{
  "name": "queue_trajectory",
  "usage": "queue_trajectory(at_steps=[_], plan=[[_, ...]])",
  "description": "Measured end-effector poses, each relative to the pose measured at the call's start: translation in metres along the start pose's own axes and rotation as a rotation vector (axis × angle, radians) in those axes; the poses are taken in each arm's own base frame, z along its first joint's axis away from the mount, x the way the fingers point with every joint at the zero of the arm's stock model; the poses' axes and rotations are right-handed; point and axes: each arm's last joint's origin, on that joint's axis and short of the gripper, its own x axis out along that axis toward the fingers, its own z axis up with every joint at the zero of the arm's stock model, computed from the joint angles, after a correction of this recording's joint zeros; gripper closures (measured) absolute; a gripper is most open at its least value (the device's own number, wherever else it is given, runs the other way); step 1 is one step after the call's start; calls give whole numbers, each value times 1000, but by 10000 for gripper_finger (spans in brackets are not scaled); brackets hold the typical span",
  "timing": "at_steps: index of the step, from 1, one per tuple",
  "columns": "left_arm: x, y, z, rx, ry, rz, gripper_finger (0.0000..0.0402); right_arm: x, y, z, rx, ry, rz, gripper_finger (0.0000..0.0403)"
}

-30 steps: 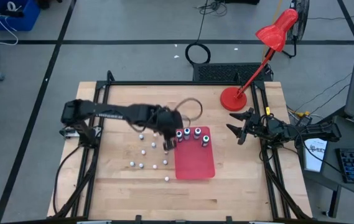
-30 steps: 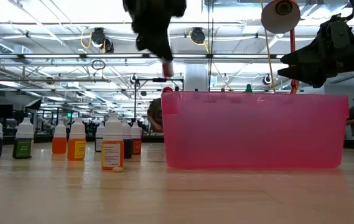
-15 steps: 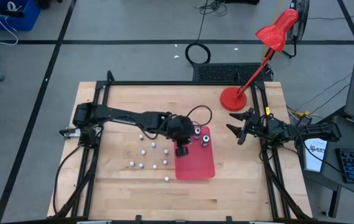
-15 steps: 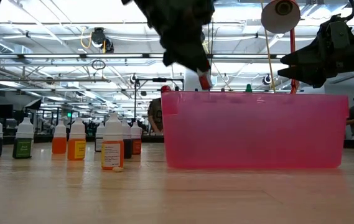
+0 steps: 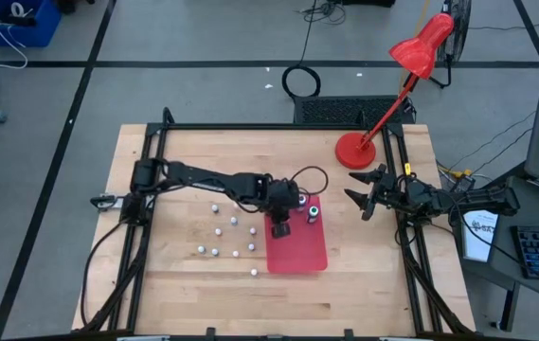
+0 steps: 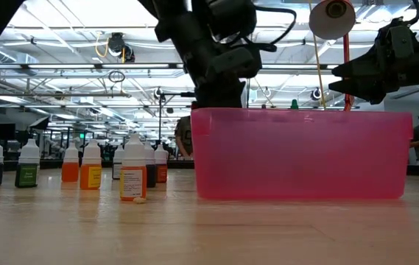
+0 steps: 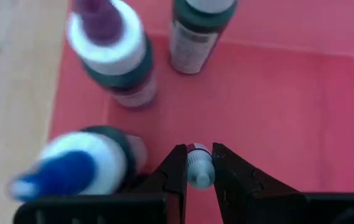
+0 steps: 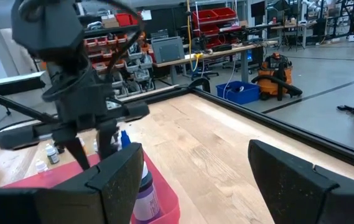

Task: Pick & Place food coloring
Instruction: Put the small red food coloring bottle into the red bin

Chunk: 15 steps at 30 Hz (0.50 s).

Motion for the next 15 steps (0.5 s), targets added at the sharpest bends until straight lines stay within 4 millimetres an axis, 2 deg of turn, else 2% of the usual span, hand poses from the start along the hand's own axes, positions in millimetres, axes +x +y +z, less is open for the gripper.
queue_trajectory(at_steps=[5,15], plan=[[9,-3,-5,-4,31,0,346,0,0,0,0,0,0,124],[8,-1,-8,-17,67,9,347,0,0,0,0,0,1,124]])
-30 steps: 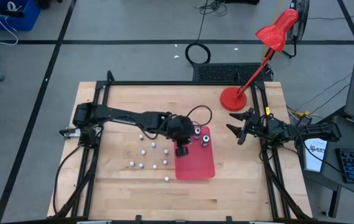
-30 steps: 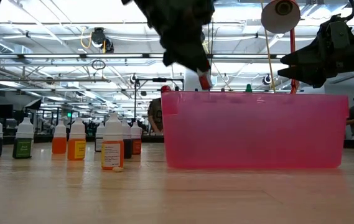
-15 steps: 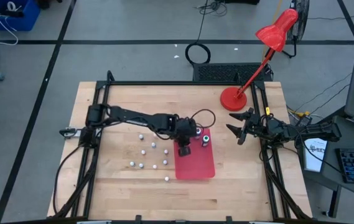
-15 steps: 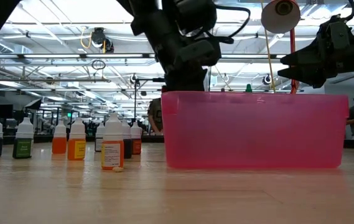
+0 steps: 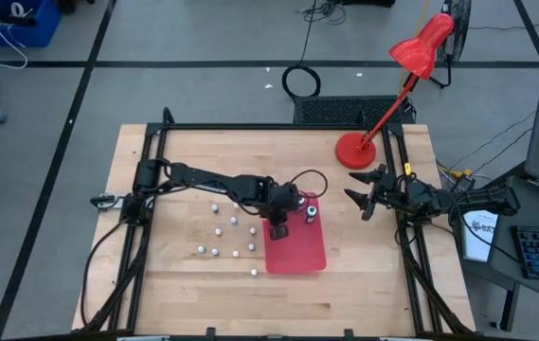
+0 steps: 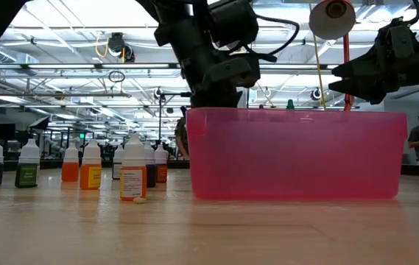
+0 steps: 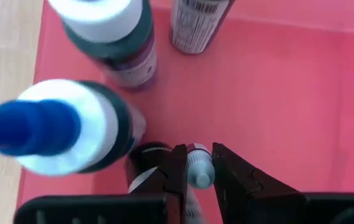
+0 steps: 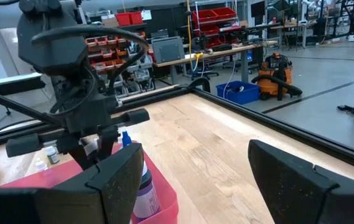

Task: Pick & Place food coloring
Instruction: Put the small red food coloring bottle into the red bin

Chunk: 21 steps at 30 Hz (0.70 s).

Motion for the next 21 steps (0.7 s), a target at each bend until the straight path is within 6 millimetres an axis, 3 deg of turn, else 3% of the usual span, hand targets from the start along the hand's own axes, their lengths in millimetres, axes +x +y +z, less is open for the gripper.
queue_trajectory(at_steps=[21], plan=[[-1,9,-5,-56,59,65,347,0,0,0,0,0,0,124]])
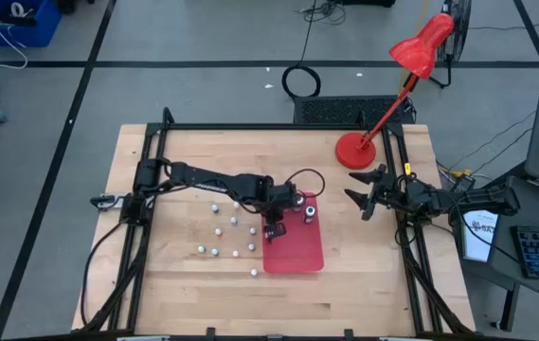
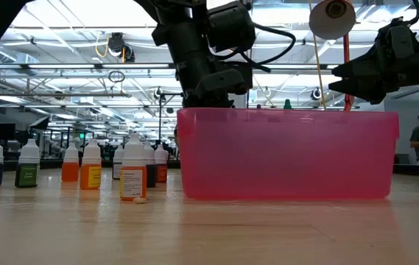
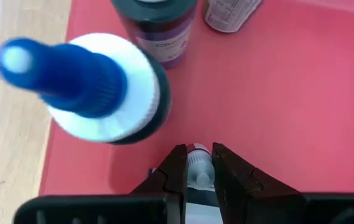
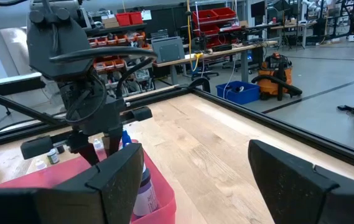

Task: Pick & Place food coloring
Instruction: Put the small red food coloring bottle into the red bin

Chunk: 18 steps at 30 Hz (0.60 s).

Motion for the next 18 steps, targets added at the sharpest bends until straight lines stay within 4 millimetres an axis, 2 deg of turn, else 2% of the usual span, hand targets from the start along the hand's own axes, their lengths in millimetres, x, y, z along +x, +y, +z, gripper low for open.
queue_trajectory(at_steps=[7,12,18], plan=[[0,6,1,-24,-1,5,346,0,0,0,0,0,0,124],[0,6,1,-26,-1,4,319,0,0,0,0,0,0,124],[0,5,2,-26,-8,2,309,0,0,0,0,0,0,124]])
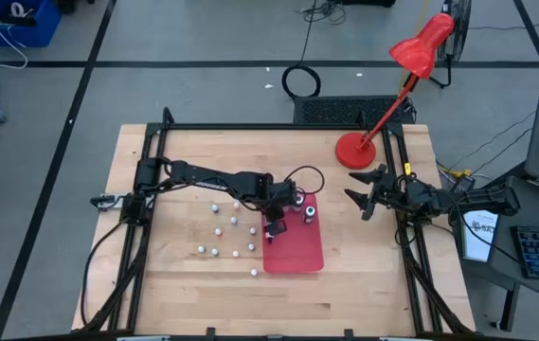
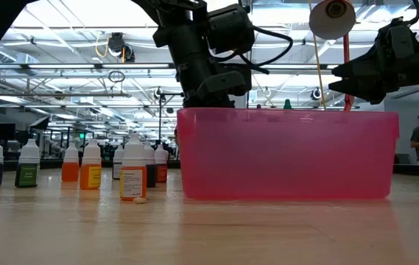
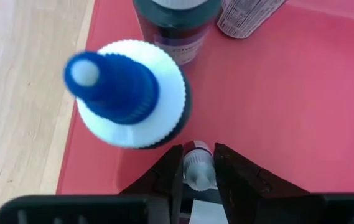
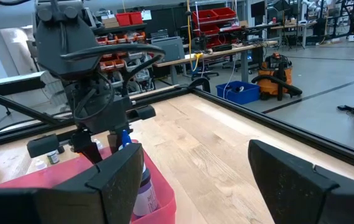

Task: Pick & Place food coloring
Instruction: Put the small red food coloring bottle into the red bin, then put the small yellow food coloring bottle into the red bin

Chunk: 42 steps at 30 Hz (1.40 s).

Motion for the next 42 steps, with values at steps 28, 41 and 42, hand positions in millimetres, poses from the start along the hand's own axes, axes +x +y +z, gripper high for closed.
queue_trajectory(at_steps=[28,41,42], plan=[[-17,3,3,-11,-28,-26,209,0,0,0,0,0,0,124],[-113,11,-31,-129,120,105,201,0,0,0,-1,2,0,124],[-112,10,-35,-151,146,122,201,0,0,0,-1,1,0,124]])
